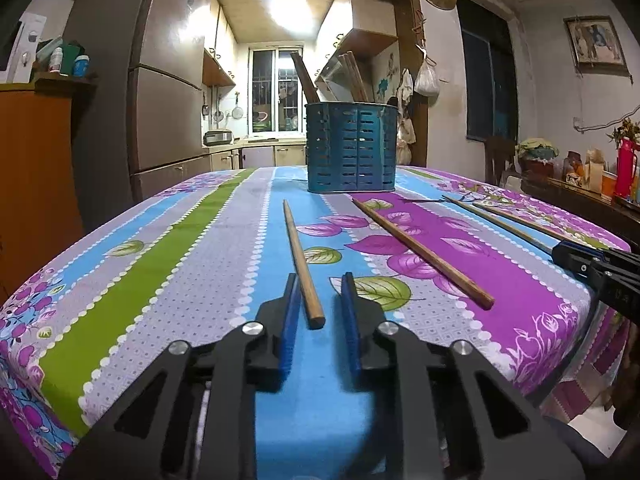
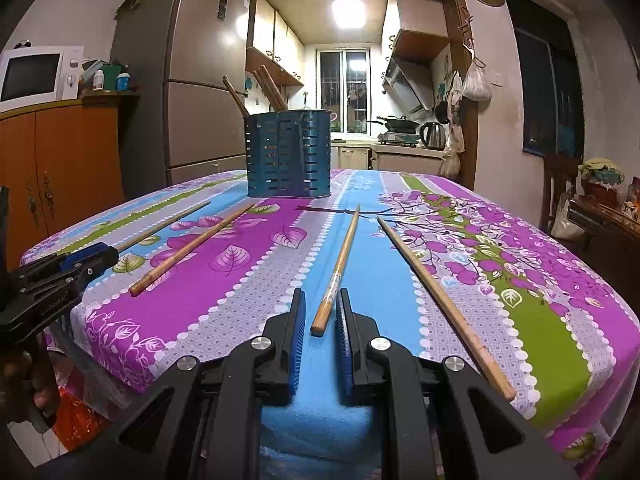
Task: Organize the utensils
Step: 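Move both open tools back down to the chopsticks on the cloth, then close the left tool on a chopstick while the right tool grasps another chopstick, then raise both chopsticks upright and carry them above the blue holder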
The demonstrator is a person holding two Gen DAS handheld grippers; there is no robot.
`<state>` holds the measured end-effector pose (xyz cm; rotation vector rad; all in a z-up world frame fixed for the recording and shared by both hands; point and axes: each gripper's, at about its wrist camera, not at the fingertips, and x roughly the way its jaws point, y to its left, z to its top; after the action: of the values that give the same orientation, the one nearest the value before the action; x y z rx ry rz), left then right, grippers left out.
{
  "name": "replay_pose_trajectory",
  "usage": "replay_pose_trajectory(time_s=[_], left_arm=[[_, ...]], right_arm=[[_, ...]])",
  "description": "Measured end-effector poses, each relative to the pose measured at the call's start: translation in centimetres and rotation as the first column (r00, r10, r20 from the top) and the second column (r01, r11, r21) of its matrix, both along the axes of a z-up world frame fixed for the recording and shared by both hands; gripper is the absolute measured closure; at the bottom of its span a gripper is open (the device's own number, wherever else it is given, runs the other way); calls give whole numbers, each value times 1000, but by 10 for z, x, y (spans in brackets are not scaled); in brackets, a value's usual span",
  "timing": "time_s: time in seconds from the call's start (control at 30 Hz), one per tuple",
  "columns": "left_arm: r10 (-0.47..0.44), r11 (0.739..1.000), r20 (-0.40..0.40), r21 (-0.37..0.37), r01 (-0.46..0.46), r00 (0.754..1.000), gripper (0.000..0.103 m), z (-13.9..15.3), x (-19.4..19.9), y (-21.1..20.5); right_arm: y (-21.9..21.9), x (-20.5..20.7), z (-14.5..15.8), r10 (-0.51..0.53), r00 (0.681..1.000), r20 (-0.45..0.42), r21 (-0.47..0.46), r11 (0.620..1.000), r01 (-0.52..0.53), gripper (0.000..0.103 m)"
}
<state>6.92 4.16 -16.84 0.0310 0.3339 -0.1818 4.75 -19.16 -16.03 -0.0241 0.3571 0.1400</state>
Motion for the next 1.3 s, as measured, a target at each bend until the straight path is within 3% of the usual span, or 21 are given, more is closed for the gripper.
replay_pose_trajectory(time_s=[0.67, 0.9, 1.3], left_arm=[[17, 1000, 12, 7, -17, 1000, 98, 8, -6, 5], [3, 1000, 96, 4, -4, 995, 98, 43, -19, 3], [-40, 999, 255, 23, 35, 966, 98, 115, -18, -4]], right_arm=[[0, -2, 4, -4, 1000, 10, 12, 1000, 4, 95], [-4, -17, 34, 1, 998, 69, 6, 1000, -1, 95], [-3, -39, 114, 55, 965, 256, -40, 998, -46, 95]])
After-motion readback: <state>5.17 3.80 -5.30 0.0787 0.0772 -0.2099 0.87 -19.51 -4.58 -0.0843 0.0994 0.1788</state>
